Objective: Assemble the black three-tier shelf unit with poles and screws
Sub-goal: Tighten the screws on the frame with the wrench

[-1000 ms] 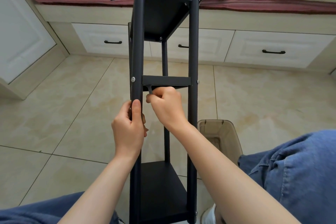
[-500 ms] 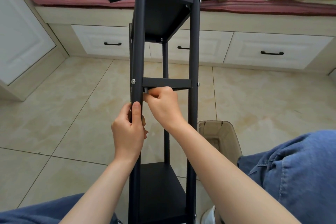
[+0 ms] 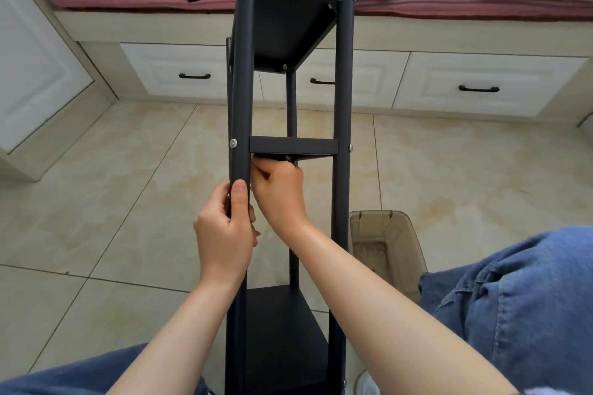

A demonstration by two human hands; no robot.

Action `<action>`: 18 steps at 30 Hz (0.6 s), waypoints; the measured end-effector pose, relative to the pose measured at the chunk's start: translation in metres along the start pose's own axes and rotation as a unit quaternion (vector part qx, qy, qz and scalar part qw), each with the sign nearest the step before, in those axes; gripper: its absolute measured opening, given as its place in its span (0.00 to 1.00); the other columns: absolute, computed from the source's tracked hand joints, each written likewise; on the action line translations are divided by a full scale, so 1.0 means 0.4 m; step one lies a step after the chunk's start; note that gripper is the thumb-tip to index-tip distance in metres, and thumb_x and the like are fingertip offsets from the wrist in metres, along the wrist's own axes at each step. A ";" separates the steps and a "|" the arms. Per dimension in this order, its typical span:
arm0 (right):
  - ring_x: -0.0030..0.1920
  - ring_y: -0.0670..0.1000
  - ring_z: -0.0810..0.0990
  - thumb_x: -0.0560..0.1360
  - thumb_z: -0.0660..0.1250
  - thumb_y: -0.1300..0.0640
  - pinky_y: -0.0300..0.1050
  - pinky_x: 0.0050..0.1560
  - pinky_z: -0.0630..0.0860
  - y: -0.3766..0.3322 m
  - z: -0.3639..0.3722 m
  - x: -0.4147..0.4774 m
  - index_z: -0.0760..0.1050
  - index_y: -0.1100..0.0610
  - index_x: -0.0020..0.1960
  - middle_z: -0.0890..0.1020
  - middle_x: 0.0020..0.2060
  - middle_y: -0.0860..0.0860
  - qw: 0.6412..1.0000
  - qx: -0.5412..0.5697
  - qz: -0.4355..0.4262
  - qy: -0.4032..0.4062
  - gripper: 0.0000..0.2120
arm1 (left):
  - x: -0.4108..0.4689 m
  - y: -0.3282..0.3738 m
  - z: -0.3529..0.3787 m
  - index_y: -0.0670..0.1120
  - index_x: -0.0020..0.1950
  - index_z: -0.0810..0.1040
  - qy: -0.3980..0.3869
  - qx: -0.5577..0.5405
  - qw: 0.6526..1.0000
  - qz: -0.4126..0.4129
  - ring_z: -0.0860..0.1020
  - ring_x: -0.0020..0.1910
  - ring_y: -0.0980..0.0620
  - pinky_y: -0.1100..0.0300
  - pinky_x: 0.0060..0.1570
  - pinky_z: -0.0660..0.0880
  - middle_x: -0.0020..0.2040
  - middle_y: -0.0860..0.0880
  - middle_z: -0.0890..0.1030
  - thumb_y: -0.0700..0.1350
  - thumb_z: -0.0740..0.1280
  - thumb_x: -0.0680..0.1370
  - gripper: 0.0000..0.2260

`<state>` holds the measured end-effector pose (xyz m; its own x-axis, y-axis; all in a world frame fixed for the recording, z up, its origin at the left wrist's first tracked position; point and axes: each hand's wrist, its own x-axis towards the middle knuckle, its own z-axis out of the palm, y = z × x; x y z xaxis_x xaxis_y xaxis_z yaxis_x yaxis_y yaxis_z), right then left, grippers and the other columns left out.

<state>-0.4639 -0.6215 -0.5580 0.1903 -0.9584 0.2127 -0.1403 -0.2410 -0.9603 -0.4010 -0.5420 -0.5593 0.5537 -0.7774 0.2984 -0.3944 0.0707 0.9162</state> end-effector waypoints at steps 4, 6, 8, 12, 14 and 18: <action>0.35 0.50 0.78 0.80 0.65 0.62 0.44 0.41 0.77 0.007 0.006 0.003 0.82 0.63 0.41 0.83 0.33 0.55 1.000 -0.003 -0.019 0.009 0.11 | 0.000 0.001 -0.001 0.51 0.39 0.73 0.000 -0.002 1.000 0.000 0.72 0.22 0.54 0.67 0.24 0.69 0.27 0.51 0.72 0.49 0.58 0.86 0.16; 0.33 0.49 0.76 0.80 0.65 0.62 0.42 0.38 0.75 0.008 0.004 0.001 0.81 0.62 0.39 0.82 0.31 0.54 1.000 -0.007 -0.021 0.010 0.12 | 0.000 0.001 -0.001 0.51 0.39 0.73 0.001 -0.002 1.000 -0.001 0.72 0.21 0.54 0.67 0.24 0.69 0.27 0.51 0.72 0.49 0.58 0.86 0.16; 0.31 0.49 0.74 0.80 0.65 0.61 0.44 0.37 0.74 0.006 0.002 0.000 0.80 0.63 0.38 0.80 0.29 0.53 1.000 -0.012 -0.017 0.006 0.13 | 0.000 0.002 -0.001 0.52 0.39 0.73 0.000 -0.001 1.000 0.002 0.72 0.21 0.54 0.67 0.24 0.69 0.27 0.50 0.73 0.49 0.58 0.86 0.16; 0.26 0.45 0.71 0.80 0.65 0.59 0.33 0.30 0.67 0.005 -0.011 -0.009 0.75 0.57 0.33 0.74 0.23 0.45 1.000 -0.024 0.013 -0.008 0.16 | -0.002 0.002 -0.002 0.52 0.40 0.74 0.003 0.000 1.000 -0.002 0.73 0.21 0.54 0.66 0.23 0.69 0.27 0.50 0.73 0.49 0.59 0.86 0.15; 0.27 0.45 0.70 0.80 0.65 0.57 0.35 0.30 0.67 0.004 -0.021 -0.018 0.76 0.58 0.34 0.74 0.24 0.46 0.999 -0.029 0.026 -0.010 0.16 | -0.004 0.001 -0.002 0.51 0.40 0.74 0.005 -0.001 1.000 -0.005 0.73 0.21 0.54 0.66 0.23 0.69 0.27 0.50 0.73 0.50 0.59 0.86 0.15; 0.34 0.52 0.75 0.79 0.65 0.58 0.45 0.36 0.71 -0.005 -0.040 -0.034 0.79 0.63 0.37 0.79 0.30 0.55 0.999 -0.028 0.035 0.005 0.14 | -0.004 0.001 -0.002 0.51 0.40 0.74 0.009 0.000 1.000 -0.010 0.74 0.21 0.54 0.64 0.23 0.70 0.27 0.50 0.74 0.50 0.59 0.86 0.15</action>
<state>-0.4816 -0.6105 -0.5560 0.1689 -0.9744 0.1482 -0.2061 -0.1820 -0.9614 -0.4014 -0.5401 -0.5594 0.5744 -0.7674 0.2849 -0.3831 0.0556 0.9220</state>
